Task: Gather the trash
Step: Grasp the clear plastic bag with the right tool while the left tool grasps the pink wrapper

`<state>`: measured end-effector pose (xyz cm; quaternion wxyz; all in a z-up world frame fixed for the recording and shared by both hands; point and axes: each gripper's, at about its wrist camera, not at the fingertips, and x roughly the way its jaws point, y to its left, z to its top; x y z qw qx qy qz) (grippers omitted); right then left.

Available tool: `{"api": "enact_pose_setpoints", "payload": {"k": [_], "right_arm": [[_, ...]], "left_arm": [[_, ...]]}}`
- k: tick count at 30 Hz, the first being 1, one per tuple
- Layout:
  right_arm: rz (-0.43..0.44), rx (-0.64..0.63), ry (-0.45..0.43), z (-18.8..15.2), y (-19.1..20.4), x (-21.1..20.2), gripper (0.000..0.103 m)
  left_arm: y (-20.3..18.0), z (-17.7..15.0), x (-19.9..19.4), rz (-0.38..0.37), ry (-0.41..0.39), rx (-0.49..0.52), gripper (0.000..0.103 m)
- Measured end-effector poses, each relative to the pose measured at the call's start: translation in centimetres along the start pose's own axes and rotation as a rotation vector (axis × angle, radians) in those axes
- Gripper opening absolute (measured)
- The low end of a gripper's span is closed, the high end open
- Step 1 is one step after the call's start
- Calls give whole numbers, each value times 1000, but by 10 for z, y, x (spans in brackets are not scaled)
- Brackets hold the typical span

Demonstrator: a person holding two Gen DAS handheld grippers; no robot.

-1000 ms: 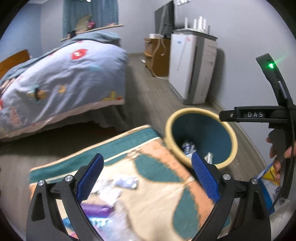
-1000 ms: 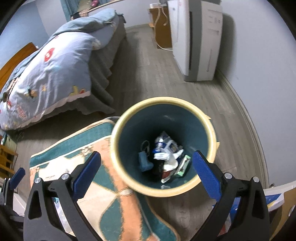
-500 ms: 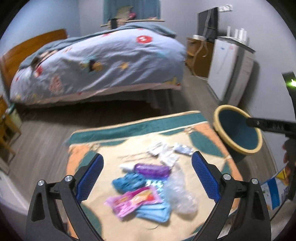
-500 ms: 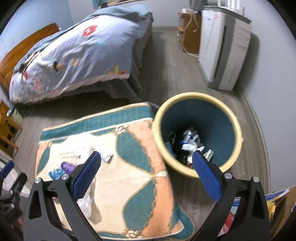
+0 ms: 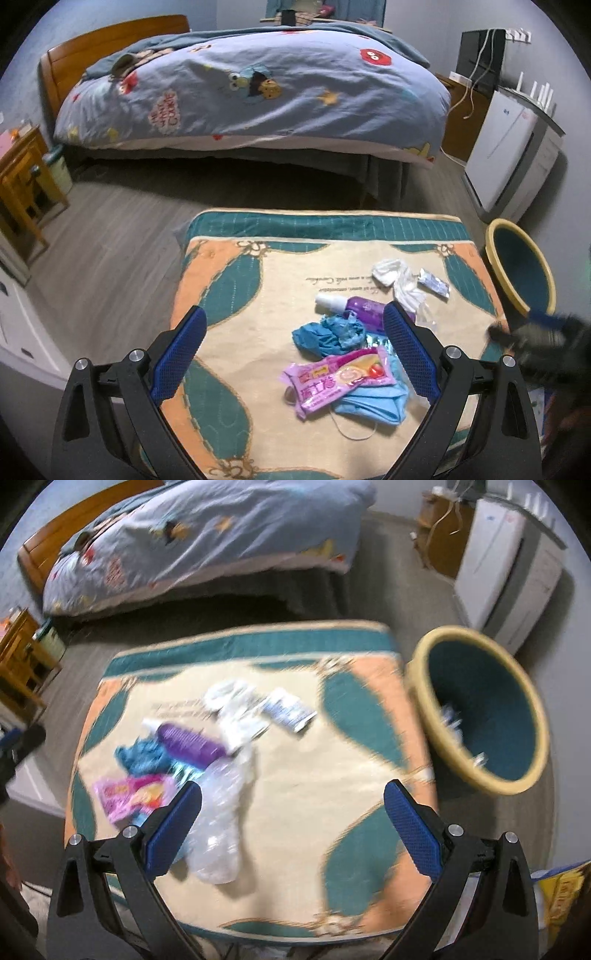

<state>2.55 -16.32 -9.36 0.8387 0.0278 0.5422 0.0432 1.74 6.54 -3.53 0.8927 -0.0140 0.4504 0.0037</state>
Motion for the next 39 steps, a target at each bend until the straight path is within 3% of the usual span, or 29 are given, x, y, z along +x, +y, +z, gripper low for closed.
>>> {"api": "enact_pose_setpoints", "payload": {"k": [6, 9, 11, 12, 14, 17, 24, 30, 32, 36, 39], "right_arm": [[39, -50, 77, -25, 35, 29, 96], [30, -86, 110, -29, 46, 38, 75], [50, -79, 135, -30, 45, 43, 52], [60, -73, 150, -31, 45, 46, 48], [89, -64, 170, -31, 45, 48, 26], [118, -65, 167, -30, 45, 41, 18], [117, -131, 92, 5, 32, -12, 16], [33, -176, -18, 42, -13, -57, 16], [18, -154, -46, 43, -27, -55, 16], [110, 11, -6, 49, -52, -39, 16], [107, -2, -24, 53, -53, -40, 16]], "left_arm": [[6, 1, 5, -6, 13, -9, 95], [8, -1, 9, -3, 24, -4, 95], [9, -2, 12, -2, 31, 1, 95], [9, -3, 13, 1, 35, 6, 95], [9, -4, 15, 4, 40, 13, 95], [10, -4, 17, 4, 46, 12, 95], [3, -4, 22, -11, 55, 21, 95], [-15, -9, 35, -25, 83, 92, 95], [-25, -15, 42, -37, 111, 135, 95], [-41, -28, 56, -105, 197, 148, 95], [-54, -37, 65, -122, 240, 178, 93]]}}
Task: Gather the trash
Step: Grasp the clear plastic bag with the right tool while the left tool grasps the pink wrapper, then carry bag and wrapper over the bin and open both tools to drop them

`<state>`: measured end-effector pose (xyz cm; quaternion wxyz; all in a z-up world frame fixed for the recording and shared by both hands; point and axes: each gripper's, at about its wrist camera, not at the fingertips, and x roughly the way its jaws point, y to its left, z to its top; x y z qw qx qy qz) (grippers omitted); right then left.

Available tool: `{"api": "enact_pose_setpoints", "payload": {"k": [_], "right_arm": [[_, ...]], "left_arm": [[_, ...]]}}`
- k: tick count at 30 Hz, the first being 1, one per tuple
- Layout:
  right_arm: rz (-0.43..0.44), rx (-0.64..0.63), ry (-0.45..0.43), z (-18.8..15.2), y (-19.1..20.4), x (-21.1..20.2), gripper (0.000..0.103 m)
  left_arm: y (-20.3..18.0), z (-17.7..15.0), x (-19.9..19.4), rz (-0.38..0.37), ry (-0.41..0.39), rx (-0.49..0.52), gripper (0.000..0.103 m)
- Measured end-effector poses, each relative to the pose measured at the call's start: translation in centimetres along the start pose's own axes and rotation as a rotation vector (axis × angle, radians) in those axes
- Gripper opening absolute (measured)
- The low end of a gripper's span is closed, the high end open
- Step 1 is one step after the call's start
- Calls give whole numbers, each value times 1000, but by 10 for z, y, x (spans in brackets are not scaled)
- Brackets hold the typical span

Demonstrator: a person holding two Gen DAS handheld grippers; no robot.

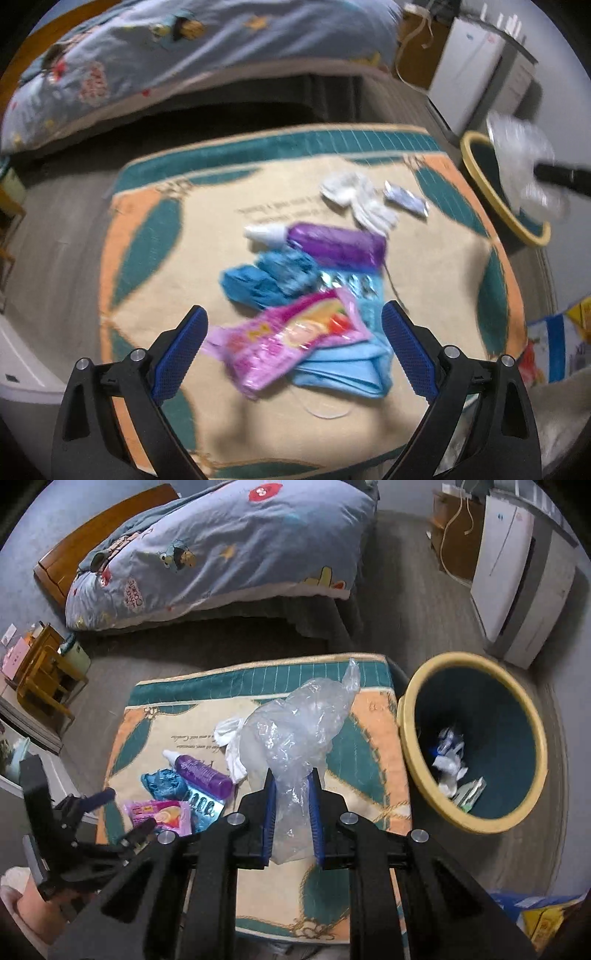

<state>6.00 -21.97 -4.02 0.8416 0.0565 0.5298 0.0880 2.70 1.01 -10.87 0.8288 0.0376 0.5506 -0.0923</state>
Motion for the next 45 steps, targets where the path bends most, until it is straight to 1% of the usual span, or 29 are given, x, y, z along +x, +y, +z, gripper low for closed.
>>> {"api": "enact_pose_setpoints", "payload": {"k": [1, 2, 3, 5, 6, 7, 8, 9, 10, 11, 13, 16, 21, 24, 25, 28, 33, 34, 37, 41, 43, 45], "right_arm": [[6, 4, 1, 0, 0, 0, 16], [19, 15, 5, 0, -2, 1, 16], [31, 27, 8, 0, -4, 2, 16], [29, 27, 9, 0, -4, 3, 16], [29, 27, 9, 0, -4, 3, 16], [30, 29, 9, 0, -6, 3, 16], [33, 32, 7, -1, -7, 2, 16], [34, 35, 4, -1, -7, 1, 16], [38, 38, 0, -1, -8, 0, 16], [42, 40, -3, -1, -9, -1, 16], [43, 41, -8, -1, -11, -3, 16], [45, 55, -13, -1, -16, -4, 16], [55, 79, -36, 1, -24, -11, 16], [49, 93, -55, 3, -29, -16, 16], [47, 97, -60, 5, -31, -17, 16], [21, 103, -80, 8, -38, -22, 16], [-12, 125, -104, 11, -55, -27, 16], [-16, 136, -107, 11, -61, -28, 16], [-29, 170, -116, 11, -80, -31, 16], [-47, 208, -118, 10, -105, -32, 16], [-58, 222, -114, 9, -117, -31, 16], [-78, 234, -110, 8, -130, -30, 16]], "left_arm": [[-3, -1, 4, -1, 14, 9, 90], [-7, -4, 12, 1, 46, 33, 87], [-10, -6, 17, 6, 67, 47, 81], [-15, -11, 30, 24, 121, 79, 75], [-15, -11, 34, 27, 134, 82, 69], [-14, -12, 39, 28, 153, 78, 61], [-13, -12, 42, 24, 161, 70, 55], [-11, -12, 44, 18, 169, 62, 40], [-10, -12, 45, 18, 171, 57, 29], [-9, -11, 43, 18, 162, 53, 26], [-9, -10, 40, 2, 146, 44, 10], [-11, -7, 31, 7, 110, 53, 7], [-18, -3, 12, 12, 34, 75, 7], [-29, 3, -4, 0, -15, 104, 7], [-35, 7, -13, -1, -43, 123, 7], [-50, 18, -33, -32, -97, 148, 7], [-91, 51, -73, -88, -197, 253, 7], [-98, 56, -77, -98, -206, 269, 7], [-127, 74, -92, -106, -246, 362, 7], [-153, 89, -94, -96, -279, 468, 7], [-161, 94, -85, -113, -282, 468, 7], [-164, 98, -73, -154, -270, 430, 7]]}}
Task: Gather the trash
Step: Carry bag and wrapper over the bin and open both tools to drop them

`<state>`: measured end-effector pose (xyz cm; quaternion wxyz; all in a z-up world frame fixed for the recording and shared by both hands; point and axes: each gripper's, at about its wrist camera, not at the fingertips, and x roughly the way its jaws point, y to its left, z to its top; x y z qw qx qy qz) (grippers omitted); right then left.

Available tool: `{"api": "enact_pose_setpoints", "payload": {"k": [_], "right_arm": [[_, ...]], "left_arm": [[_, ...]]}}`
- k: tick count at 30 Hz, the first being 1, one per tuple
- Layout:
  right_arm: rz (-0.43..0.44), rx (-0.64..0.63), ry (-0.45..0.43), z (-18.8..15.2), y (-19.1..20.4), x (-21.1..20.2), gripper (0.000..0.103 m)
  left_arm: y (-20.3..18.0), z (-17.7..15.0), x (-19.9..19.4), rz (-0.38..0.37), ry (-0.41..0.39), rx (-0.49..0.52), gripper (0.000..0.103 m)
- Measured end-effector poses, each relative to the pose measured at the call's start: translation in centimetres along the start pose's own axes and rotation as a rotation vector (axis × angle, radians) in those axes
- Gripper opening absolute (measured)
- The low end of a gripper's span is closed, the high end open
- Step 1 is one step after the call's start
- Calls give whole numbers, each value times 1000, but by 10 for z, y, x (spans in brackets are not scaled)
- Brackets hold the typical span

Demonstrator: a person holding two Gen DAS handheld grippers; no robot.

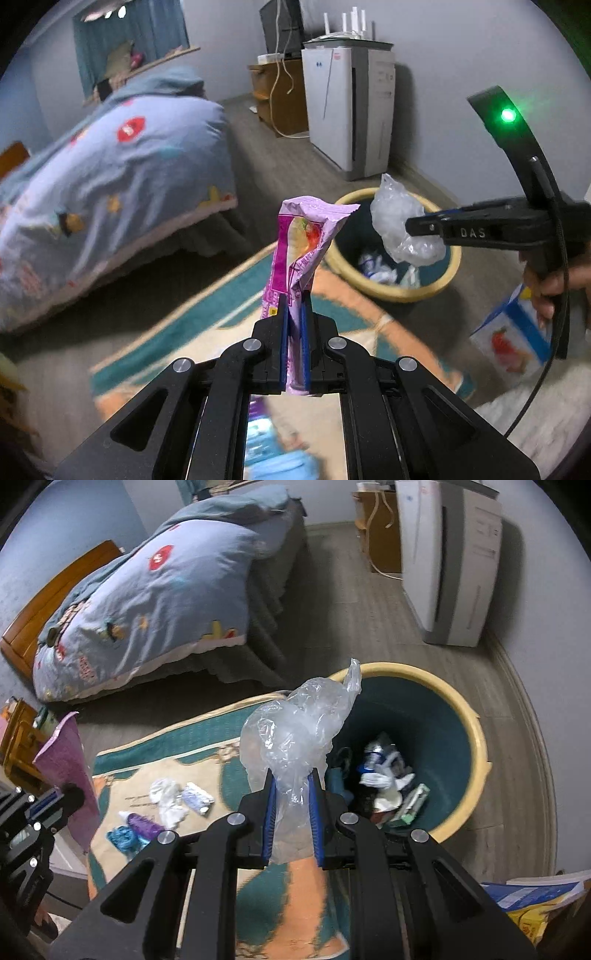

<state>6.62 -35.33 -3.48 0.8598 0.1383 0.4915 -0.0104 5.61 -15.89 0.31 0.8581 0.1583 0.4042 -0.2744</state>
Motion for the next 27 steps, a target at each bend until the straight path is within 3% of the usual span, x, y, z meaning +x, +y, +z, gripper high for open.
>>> {"api": "enact_pose_setpoints", "payload": {"k": [2, 9, 19, 27], "right_arm": [[-20, 14, 4, 1, -12, 3, 16], [-85, 69, 14, 6, -53, 14, 16], [-138, 135, 62, 5, -97, 35, 16], [-112, 195, 78, 5, -108, 42, 16]], "left_arm": [[-5, 1, 19, -53, 32, -51, 7], [-33, 17, 61, -107, 66, -25, 7], [-63, 20, 114, -123, 121, -9, 7], [-78, 25, 138, -155, 119, -11, 7]]}}
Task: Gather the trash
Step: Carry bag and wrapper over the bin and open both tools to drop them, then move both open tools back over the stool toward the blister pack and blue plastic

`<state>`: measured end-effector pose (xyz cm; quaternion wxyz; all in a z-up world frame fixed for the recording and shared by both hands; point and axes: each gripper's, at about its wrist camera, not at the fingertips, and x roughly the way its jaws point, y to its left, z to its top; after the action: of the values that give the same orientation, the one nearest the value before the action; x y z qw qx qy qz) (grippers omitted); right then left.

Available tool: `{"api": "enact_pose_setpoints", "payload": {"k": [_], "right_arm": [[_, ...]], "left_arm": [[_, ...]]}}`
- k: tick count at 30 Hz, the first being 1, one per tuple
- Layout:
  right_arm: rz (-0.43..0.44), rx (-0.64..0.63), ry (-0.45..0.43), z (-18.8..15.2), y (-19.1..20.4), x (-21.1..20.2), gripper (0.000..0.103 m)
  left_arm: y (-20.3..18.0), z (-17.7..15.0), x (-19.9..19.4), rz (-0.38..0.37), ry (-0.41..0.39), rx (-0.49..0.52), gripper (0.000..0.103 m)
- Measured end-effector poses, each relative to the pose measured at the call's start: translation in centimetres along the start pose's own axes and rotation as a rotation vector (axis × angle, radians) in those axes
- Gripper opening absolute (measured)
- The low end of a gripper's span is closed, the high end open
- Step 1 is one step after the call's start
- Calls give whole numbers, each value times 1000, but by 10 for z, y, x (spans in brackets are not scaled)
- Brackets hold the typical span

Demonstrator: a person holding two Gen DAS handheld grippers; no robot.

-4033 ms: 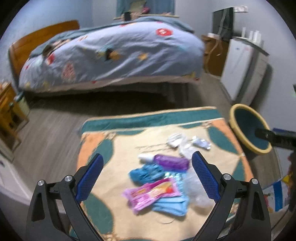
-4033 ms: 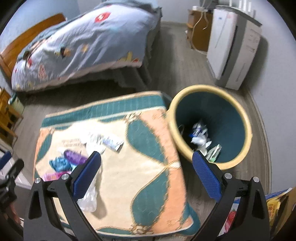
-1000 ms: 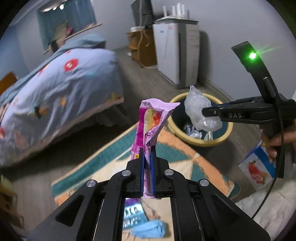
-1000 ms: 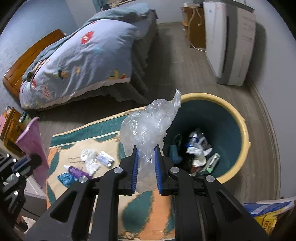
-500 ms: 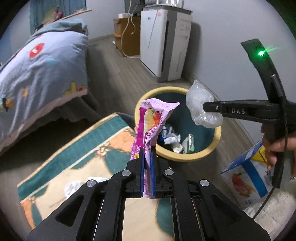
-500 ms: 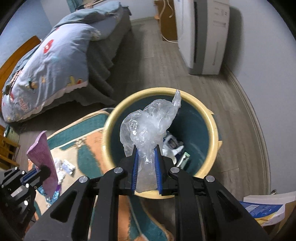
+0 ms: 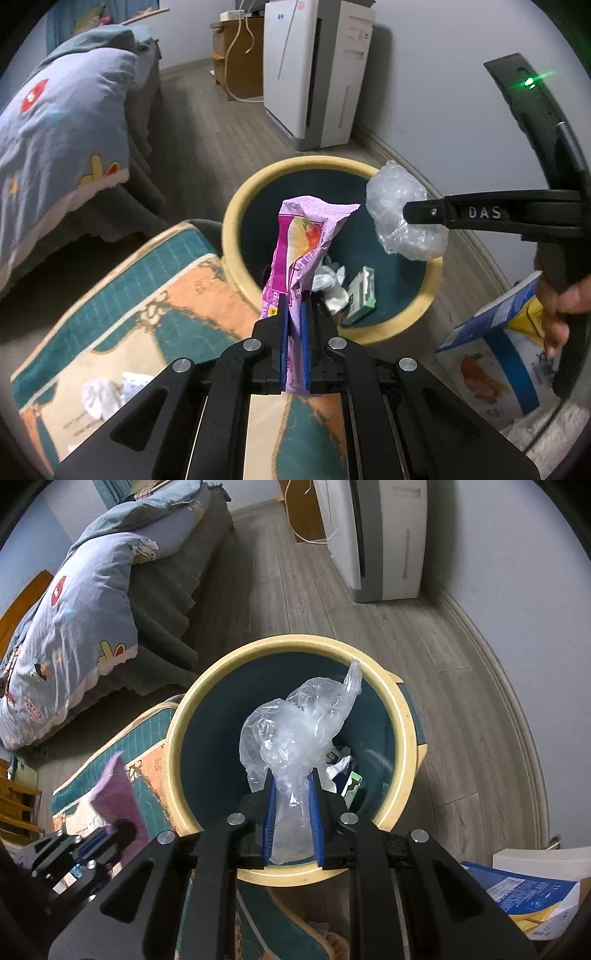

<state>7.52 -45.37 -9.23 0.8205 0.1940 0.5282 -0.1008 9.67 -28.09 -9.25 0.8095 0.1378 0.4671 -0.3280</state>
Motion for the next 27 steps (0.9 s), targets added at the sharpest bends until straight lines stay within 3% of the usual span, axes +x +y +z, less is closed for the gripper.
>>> {"api": "enact_pose_setpoints", "payload": {"k": [9, 14, 15, 17, 21, 27], "right_arm": [[4, 48, 24, 0, -9, 5, 16], [2, 42, -10, 3, -11, 1, 19], [-2, 42, -19, 3, -10, 0, 26], [-7, 41, -44, 4, -12, -3, 54], [-7, 54, -60, 5, -16, -6, 64], [-16, 43, -81, 6, -14, -12, 91]], "left_arm": [[-5, 11, 27, 22, -22, 23, 7], [-3, 16, 29, 4, -42, 6, 7], [-3, 16, 30, 0, -44, 3, 10], [-3, 16, 32, 1, -44, 3, 15], [-1, 16, 34, -3, -37, -9, 42], [-1, 14, 23, 14, -67, -8, 81]]}}
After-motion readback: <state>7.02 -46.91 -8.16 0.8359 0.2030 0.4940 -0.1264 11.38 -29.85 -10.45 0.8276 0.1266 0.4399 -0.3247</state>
